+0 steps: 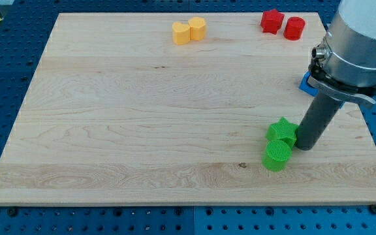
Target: Tap the green star
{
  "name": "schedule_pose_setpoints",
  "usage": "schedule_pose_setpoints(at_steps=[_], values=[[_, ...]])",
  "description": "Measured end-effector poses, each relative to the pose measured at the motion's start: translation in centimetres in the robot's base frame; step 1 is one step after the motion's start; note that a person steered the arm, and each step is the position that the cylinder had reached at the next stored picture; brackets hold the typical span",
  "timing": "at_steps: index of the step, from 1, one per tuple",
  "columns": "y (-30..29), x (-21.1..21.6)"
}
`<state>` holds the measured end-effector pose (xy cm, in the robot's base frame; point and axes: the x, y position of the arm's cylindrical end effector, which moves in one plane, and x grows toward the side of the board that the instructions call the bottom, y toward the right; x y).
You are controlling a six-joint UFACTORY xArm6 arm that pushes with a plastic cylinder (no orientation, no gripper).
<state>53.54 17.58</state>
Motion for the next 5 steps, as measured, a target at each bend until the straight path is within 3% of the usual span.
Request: schedule_pose_setpoints(at_steps=[5], values=[[1.2, -3.0]])
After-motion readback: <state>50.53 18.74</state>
